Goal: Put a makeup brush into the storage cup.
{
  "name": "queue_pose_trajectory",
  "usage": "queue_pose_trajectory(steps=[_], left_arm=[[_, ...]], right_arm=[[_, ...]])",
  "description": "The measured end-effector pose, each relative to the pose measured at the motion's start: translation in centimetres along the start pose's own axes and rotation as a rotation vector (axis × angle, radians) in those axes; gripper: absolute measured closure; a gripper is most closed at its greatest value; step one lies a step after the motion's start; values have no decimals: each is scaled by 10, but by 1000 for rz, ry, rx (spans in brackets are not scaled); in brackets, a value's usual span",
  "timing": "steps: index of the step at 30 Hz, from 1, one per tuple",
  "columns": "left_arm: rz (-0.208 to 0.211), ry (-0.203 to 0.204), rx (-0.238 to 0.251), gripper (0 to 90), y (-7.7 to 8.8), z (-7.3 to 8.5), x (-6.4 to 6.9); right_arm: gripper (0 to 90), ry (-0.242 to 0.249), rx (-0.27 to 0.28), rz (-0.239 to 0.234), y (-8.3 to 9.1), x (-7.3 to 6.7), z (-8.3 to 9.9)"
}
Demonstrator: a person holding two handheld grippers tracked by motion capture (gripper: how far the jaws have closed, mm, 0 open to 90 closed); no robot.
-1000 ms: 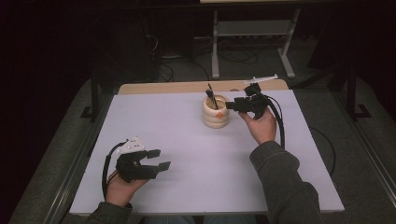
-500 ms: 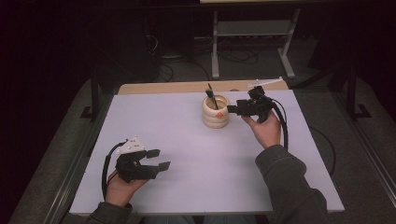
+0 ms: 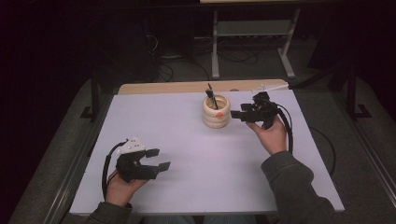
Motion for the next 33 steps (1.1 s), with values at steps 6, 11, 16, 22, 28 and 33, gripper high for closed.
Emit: queue_pose_trajectory(steps=[6,11,16,22,28,33], left_arm=[[0,-5,-4,295,-2,1,1],[-4,-8,-5,291,-1,1,1],[-5,-15,-4,287,-1,1,0],[-6,-19,-5,281,1,1,-1],[-10,-13,-4,277,1,1,-1],[-12,-12,-1,275,1,1,-1]], right_arm=[[376,13,-4,-4,6,-3,7],[372,22,-1,-11,11,-5,8],[369,21,7,-20,16,-7,10],[365,38,10,-25,19,-10,14],[362,53,4,-33,21,-14,19],[360,46,-3,-30,24,-14,23]])
Point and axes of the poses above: each handheld gripper's, and its own axes: y roughly backward along the jaws, z roughly out of its underside, x roughly to its right, the point moved 5 cm from there along -y, roughly forward along the jaws, and after that the axes turned 13 degrees about x, right-handed, at the moved point
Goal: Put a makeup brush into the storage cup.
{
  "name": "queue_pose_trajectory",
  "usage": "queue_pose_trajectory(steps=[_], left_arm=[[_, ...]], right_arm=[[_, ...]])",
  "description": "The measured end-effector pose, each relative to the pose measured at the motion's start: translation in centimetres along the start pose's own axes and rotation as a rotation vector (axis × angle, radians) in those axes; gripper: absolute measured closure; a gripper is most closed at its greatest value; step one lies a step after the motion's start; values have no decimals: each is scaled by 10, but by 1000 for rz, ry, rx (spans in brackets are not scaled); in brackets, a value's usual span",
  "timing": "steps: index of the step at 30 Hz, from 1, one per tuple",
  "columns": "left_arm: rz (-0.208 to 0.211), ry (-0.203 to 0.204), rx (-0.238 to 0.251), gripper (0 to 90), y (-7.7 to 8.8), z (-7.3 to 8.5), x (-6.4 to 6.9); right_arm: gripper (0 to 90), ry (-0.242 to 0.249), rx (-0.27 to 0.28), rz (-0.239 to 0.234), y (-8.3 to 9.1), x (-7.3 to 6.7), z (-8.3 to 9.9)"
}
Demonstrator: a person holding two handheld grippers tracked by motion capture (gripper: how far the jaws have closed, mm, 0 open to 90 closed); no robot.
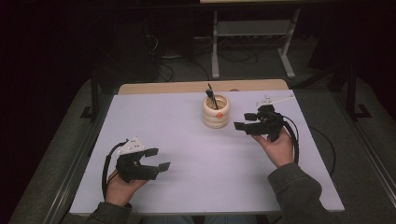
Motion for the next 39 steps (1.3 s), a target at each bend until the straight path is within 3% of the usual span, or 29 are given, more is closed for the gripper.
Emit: queue_pose_trajectory(steps=[27,39], left_arm=[[2,-11,24,256,5,-2,-5],[-9,-4,31,249,7,-2,-7]], right_arm=[[345,-12,7,-24,20,-2,26],[342,2,-26,-25,24,-13,42]])
Point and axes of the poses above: each handheld gripper's, and its own axes: y roughly backward along the jaws, z roughly out of its underside, x roughly to its right, the point moved 5 cm from there along -y, roughly forward along the jaws, and after that the axes turned 13 degrees about x, right-handed, at the moved point
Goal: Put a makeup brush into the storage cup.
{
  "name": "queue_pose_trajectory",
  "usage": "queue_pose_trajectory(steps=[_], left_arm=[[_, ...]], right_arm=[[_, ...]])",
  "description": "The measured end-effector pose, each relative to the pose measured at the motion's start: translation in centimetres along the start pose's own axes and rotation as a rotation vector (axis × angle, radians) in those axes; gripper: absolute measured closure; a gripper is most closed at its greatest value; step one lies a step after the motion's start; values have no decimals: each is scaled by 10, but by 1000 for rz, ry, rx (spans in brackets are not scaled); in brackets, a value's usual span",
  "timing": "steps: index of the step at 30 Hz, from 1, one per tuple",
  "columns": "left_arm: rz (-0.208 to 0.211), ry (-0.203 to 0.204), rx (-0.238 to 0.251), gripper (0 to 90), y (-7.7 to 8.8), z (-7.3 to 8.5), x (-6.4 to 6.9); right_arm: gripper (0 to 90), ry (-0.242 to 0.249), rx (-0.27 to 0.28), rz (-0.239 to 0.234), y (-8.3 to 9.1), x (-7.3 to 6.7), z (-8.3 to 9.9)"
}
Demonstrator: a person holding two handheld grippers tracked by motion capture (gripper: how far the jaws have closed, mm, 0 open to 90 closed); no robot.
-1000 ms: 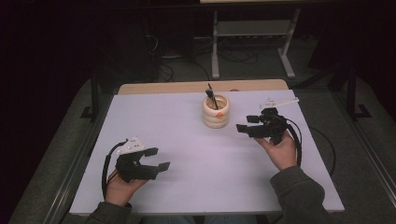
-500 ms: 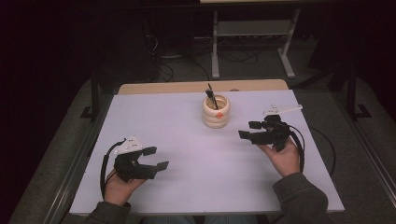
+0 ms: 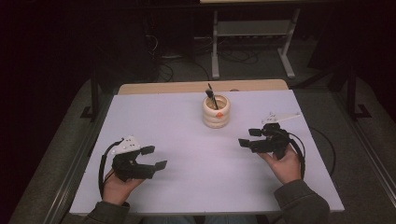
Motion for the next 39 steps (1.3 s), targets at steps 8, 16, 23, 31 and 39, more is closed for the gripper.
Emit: queue_pose_trajectory(steps=[8,16,23,31,39], left_arm=[[1,-6,-5,249,0,1,-1],[-1,-5,-3,249,0,2,-1],[0,0,-7,248,0,3,-1],[5,-5,-14,242,-1,5,1],[8,-7,-21,228,0,8,5]], right_arm=[[334,-1,0,4,5,0,11],[305,2,17,18,9,0,19],[282,21,25,38,12,-2,24],[239,23,40,63,16,-3,27],[199,16,51,90,22,-5,31]])
Point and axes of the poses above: each handheld gripper's, and its own axes: y roughly backward along the jaws, z roughly out of its underside, x roughly to its right, the point moved 5 cm from there along -y, roughly forward along the jaws, and after that the axes turned 13 degrees about x, right-handed, at the moved point
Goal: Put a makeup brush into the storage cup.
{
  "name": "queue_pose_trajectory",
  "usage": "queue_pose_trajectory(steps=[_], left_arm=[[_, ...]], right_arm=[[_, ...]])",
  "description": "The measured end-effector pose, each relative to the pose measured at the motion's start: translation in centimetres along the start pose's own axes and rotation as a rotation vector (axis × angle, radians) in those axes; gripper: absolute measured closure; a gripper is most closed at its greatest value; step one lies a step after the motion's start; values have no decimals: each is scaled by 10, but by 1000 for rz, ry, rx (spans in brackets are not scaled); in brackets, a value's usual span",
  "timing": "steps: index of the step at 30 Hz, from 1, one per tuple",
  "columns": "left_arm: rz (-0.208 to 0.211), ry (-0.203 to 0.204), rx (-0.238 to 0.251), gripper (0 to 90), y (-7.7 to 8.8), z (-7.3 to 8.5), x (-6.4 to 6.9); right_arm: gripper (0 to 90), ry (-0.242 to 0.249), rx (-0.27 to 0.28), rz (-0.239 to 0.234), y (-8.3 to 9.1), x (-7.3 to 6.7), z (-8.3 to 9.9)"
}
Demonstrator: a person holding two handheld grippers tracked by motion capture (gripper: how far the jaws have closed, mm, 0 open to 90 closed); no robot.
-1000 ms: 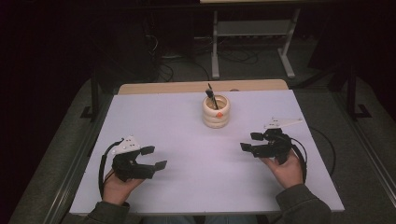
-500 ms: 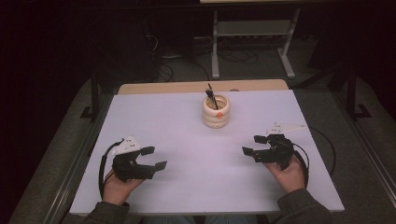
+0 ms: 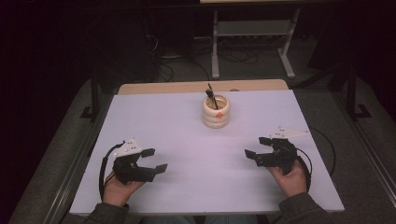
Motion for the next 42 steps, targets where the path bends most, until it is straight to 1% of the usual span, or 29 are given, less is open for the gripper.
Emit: queue_pose_trajectory(steps=[3,6,9,10,13,14,15,18,19,22,27,32,34,38,42], left_arm=[[0,-5,-7,217,1,3,1],[-2,-6,-9,204,2,4,1],[-6,-7,-13,197,3,6,1],[-6,-8,-15,195,4,7,1],[-7,-2,-16,183,4,9,1],[-6,-7,-17,181,5,9,1],[-6,-11,-19,180,6,9,1],[-6,-1,-17,176,6,10,2],[-4,-9,-20,176,6,11,2],[-1,-8,-28,176,7,13,3],[-1,-6,-30,176,6,15,2],[-1,0,-31,176,6,15,3],[2,1,-30,176,6,15,3],[5,-4,-33,176,5,15,3],[6,-1,-30,176,6,15,3]], right_arm=[[171,-4,4,14,3,0,2],[168,-3,8,23,4,0,3],[157,15,5,40,7,-1,5],[154,8,5,44,8,-2,6],[152,9,5,42,11,-3,8],[150,5,5,48,11,-3,9],[150,11,7,47,12,-3,9],[149,12,11,47,14,-4,10],[149,10,14,49,14,-4,10],[149,25,17,48,17,-6,11],[149,28,18,54,20,-6,14],[149,14,18,60,25,-5,16],[150,19,25,59,26,-4,17],[150,15,27,58,28,-4,18],[151,13,27,57,28,-3,19]])
Point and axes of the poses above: each handheld gripper's, and its own axes: y roughly backward along the jaws, z roughly out of its underside, x roughly to its right, the point moved 5 cm from there along -y, roughly forward along the jaws, and after that the axes turned 13 degrees about x, right-handed, at the moved point
